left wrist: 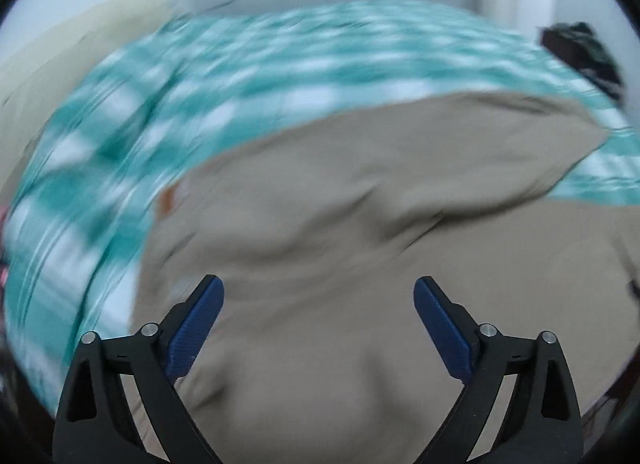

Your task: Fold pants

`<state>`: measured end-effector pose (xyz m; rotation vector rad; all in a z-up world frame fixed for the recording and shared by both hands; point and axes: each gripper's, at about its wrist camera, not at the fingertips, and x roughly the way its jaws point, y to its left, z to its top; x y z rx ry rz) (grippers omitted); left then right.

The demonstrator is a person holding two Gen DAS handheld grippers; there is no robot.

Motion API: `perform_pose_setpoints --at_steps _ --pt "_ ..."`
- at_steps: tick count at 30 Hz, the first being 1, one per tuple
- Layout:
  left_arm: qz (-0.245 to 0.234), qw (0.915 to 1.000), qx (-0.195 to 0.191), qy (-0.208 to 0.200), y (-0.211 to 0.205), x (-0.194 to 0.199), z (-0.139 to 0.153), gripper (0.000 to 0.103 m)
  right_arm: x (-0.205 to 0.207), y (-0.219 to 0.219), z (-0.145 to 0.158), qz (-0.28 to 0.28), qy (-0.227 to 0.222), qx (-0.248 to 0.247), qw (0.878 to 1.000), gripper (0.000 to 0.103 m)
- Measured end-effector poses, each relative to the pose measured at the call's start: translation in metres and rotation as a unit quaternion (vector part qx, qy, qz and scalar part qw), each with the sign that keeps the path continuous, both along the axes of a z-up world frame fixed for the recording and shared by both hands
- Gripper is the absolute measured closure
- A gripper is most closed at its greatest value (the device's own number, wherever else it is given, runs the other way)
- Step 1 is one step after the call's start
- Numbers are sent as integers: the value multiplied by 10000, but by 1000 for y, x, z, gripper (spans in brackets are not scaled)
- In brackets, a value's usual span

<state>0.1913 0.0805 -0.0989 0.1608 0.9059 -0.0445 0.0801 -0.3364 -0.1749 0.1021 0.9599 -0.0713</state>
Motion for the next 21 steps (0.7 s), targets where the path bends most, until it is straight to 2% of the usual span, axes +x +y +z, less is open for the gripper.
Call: perform_pose_setpoints --at_steps 1,3,6,8,9,10,11,13,15,19,21 --pt "-219 9997 -74 9 -21 19 3 6 1 0 0 1 14 3 10000 0" --pt "-333 9993 -152 104 -42 48 1 6 3 0 -1 5 30 15 10000 0" --pt "-18 9991 -92 423 -57 93 -31 6 3 -1 0 21 33 32 10000 0" --pt "248 9939 469 972 -55 106 -75 5 2 -1 0 41 26 42 10000 0" --pt "279 9914 492 1177 -51 103 -90 4 2 -1 0 51 26 52 10000 0" --pt "326 9921 186 1197 -40 93 -98 3 1 -2 1 62 28 63 10000 0" --pt "334 9925 83 1170 -34 86 -98 3 1 -1 1 70 32 70 9999 0" --pt "161 9930 350 1119 -31 72 -91 4 1 -1 1 82 42 73 9999 0" --pt "17 9949 353 941 -29 60 -76 5 2 -1 1 97 47 75 9999 0" --pt "31 9991 -166 384 -23 65 -38 4 3 -1 0 120 47 76 9999 0" --pt "115 9988 -398 266 -24 75 -35 3 3 -1 0 104 44 61 9999 0"
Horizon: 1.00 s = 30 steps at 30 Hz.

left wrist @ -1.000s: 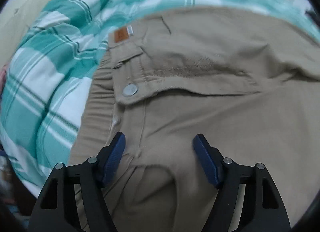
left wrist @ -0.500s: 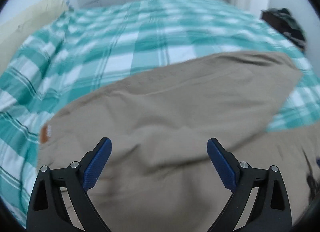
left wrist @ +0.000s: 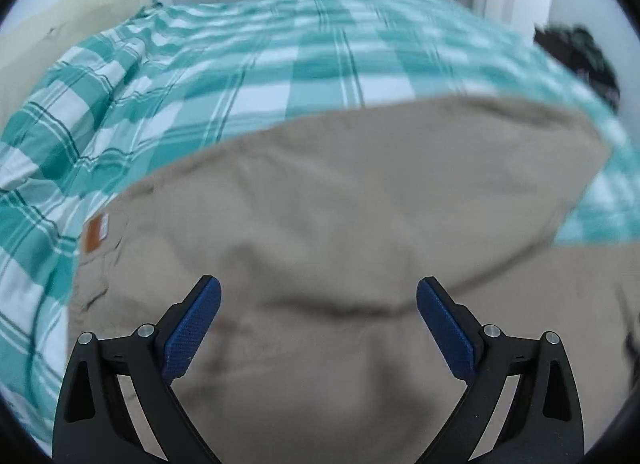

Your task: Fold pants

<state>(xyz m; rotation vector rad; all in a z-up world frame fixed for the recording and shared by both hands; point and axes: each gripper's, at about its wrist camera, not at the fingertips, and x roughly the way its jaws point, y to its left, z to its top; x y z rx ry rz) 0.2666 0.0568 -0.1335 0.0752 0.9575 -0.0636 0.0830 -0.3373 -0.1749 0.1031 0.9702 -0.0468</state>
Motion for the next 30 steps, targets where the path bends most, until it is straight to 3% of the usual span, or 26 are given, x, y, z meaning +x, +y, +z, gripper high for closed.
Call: perform_pose_setpoints --at_steps 3,5,6,8,11,14,18,21,23,26,28,30 --pt "235 9997 37 17 -2 29 -19 3 0 0 0 -12 4 -12 10000 0" --pt "389 9978 294 438 6 43 -58 1 1 -1 3 31 93 8 10000 0" --pt "297 9984 33 475 15 41 -75 1 1 -1 6 70 174 23 9998 0" --pt "323 9989 -324 137 23 30 -76 1 3 -4 14 141 432 81 9989 0" --pt "307 9994 -124 -25 16 28 -78 1 16 -12 37 138 611 310 9976 1" --pt "314 9994 -122 -103 16 28 -79 1 58 -10 74 360 185 720 9966 1" --pt "312 9993 -151 -149 17 27 -77 1 158 34 100 1209 -195 1274 9843 1" --pt "318 9991 -148 -241 17 21 -77 1 230 90 77 2005 -36 1512 9679 1" --pt "325 9989 -122 -305 17 20 -78 1 267 118 50 2350 322 1693 9566 1" --pt "326 9988 -133 -333 17 20 -79 1 308 135 17 2868 579 1511 9442 1" --pt "326 9988 -159 -340 18 21 -79 1 334 111 7 2777 499 1189 9520 3" --pt "327 9987 -155 -357 18 21 -80 1 367 49 3 2098 305 1139 9706 7"
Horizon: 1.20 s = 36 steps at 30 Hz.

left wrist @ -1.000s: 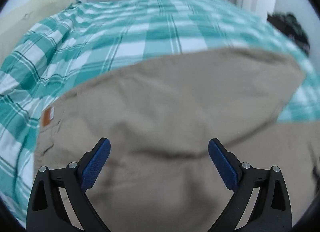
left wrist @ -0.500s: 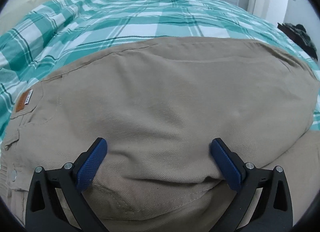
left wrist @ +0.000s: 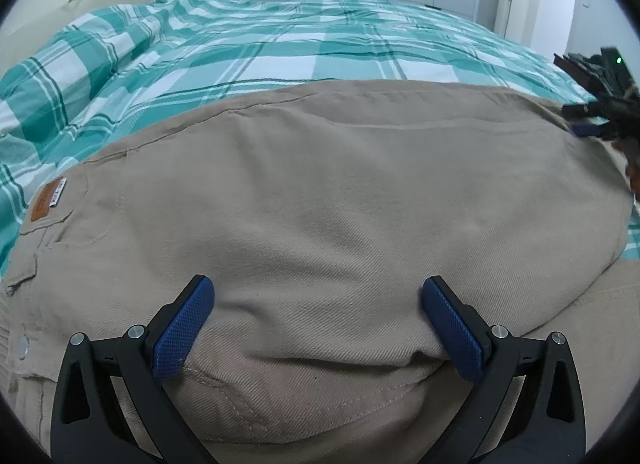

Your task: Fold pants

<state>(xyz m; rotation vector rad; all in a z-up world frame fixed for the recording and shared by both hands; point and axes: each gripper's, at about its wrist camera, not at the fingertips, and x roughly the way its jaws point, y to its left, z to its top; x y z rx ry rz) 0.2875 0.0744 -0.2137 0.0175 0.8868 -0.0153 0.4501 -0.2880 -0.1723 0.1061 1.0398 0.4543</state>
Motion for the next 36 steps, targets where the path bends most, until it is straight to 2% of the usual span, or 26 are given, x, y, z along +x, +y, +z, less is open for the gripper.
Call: perform_pose_setpoints --at_steps 1,3,4,5,6,7,8,10,12,14,19,22,26,28,30,32,33,34,35,36 --pt "2 10000 4 -15 0 0 0 1 15 -41 1 -593 -58 -71 9982 7" --pt "3 10000 6 -36 0 0 -1 1 30 -110 4 -1607 -138 -338 9863 7" --pt "6 10000 13 -47 0 0 -1 1 34 -146 5 -2165 -123 -606 9743 6" --pt "6 10000 15 -50 0 0 -2 1 35 -182 3 -2737 25 -1109 9554 6" --pt "7 10000 15 -56 0 0 -2 1 33 -208 2 -3035 189 -1419 9420 5" --pt "7 10000 12 -64 0 0 -2 1 28 -232 2 -3213 309 -1550 9337 6" --pt "7 10000 11 -70 0 -1 -2 1 18 -256 8 -3353 254 -1529 9293 6" --pt "9 10000 12 -76 0 -1 -2 1 -3 -286 24 -3515 -20 -1219 9282 6" --pt "9 10000 14 -80 -1 -1 -2 1 -30 -318 35 -3706 -225 -567 9268 6" --pt "9 10000 14 -80 -1 -1 -2 1 -56 -341 34 -3954 -199 56 9183 6" --pt "8 10000 11 -83 -1 0 -2 1 -110 -355 9 -4194 -142 1941 8867 5" --pt "8 10000 17 -85 -1 0 -2 1 -106 -347 -4 -4029 -71 2408 8829 6" --pt "9 10000 17 -86 -1 0 -2 1 -74 -335 -13 -4029 -48 2404 8831 7" --pt "12 9999 22 -100 -1 0 -2 1 -56 -330 -18 -4243 73 2134 8800 7" --pt "12 9999 48 -104 -1 1 -2 1 -41 -318 -15 -4385 63 1667 8831 7" --pt "11 9999 54 -105 -1 1 -2 1 -26 -304 -10 -4400 89 1007 8923 18" --pt "11 9999 54 -105 -1 1 -2 1 -22 -296 -6 -4407 101 609 8955 42" --pt "11 9999 57 -104 -1 1 -2 1 -22 -293 -4 -4392 100 264 8979 77" --pt "11 9999 60 -103 -1 1 -2 1 -23 -289 2 -4328 43 121 9014 93" --pt "12 9999 61 -102 -1 1 -2 1 -28 -287 8 -4246 -75 191 9051 98"
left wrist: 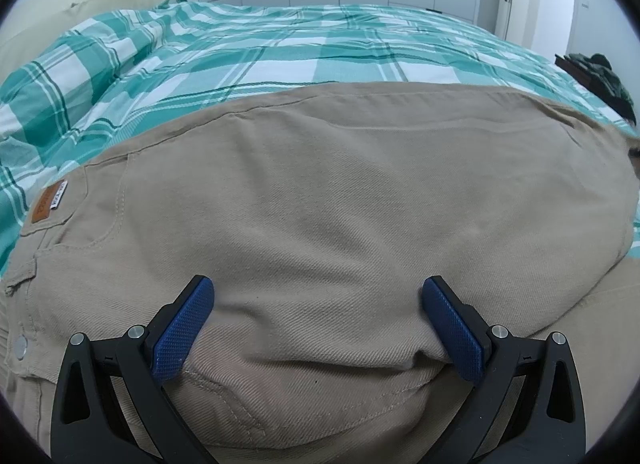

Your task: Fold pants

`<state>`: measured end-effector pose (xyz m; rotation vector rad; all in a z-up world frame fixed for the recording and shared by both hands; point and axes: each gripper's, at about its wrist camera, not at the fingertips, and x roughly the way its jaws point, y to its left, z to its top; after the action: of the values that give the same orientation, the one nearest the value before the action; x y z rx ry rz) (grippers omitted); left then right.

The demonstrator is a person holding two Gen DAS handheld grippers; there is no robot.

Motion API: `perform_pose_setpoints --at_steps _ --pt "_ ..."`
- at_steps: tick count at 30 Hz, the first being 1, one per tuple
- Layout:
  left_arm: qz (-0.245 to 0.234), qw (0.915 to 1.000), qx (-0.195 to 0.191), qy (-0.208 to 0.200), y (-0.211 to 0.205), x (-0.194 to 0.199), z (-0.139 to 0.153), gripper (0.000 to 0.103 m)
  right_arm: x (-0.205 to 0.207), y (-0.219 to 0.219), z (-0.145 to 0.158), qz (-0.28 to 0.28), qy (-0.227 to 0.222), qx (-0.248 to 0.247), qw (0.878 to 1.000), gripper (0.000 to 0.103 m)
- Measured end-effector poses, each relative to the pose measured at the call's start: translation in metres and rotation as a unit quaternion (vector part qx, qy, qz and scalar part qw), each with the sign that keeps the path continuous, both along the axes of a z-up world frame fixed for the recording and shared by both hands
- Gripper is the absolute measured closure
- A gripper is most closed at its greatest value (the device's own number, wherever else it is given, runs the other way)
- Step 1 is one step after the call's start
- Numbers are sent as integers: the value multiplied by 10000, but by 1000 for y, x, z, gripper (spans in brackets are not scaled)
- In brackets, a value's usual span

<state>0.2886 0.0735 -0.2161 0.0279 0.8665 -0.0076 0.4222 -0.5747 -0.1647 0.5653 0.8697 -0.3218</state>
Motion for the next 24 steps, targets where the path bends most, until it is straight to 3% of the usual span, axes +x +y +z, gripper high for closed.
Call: perform_pose_setpoints --at_steps 3,5,7,8,10,11,12,13,15,16,17,18,19,20,22,24 --pt "-3 10000 5 9 0 0 0 1 -21 23 34 753 -545 -142 9956 98" --pt "-4 10000 14 19 0 1 0 1 -46 66 69 1848 -835 -379 9785 98" --pt "-3 10000 26 34 0 1 -1 1 -88 110 100 2873 -1082 -723 9489 98" --pt "-3 10000 35 46 0 1 0 1 -123 134 115 3434 -1201 -917 9269 98" --pt "-4 10000 49 67 0 2 0 1 -185 164 130 4140 -1302 -1027 8950 98" --pt "-4 9999 61 88 -1 2 0 1 -222 174 132 4406 -1272 -1110 8817 98" --pt "-3 9999 69 107 -1 3 0 1 -248 176 130 4497 -1188 -1205 8770 98" --pt "-3 9999 88 146 -1 4 0 1 -269 171 123 4474 -1068 -1299 8784 98" --pt "-3 9996 127 242 -2 6 2 1 -293 140 98 3862 -548 -1660 9057 92" --pt "0 9995 135 290 -2 6 3 1 -296 126 89 3525 -319 -1836 9171 67" --pt "9 9991 142 404 -2 8 5 1 -294 103 67 2882 303 -2237 9306 48" --pt "27 9986 151 510 -1 9 7 1 -290 83 50 2360 913 -2557 9330 22" --pt "77 9973 135 719 0 9 13 1 -290 57 33 1747 1505 -2804 9318 23" --pt "107 9965 92 827 1 6 17 1 -294 44 30 1426 1640 -2786 9355 23" --pt "75 9959 -131 893 4 -8 28 1 -311 27 40 822 1426 -2498 9542 23" --pt "-130 9957 -309 863 5 -30 41 1 -322 31 55 518 1055 -2399 9636 23"
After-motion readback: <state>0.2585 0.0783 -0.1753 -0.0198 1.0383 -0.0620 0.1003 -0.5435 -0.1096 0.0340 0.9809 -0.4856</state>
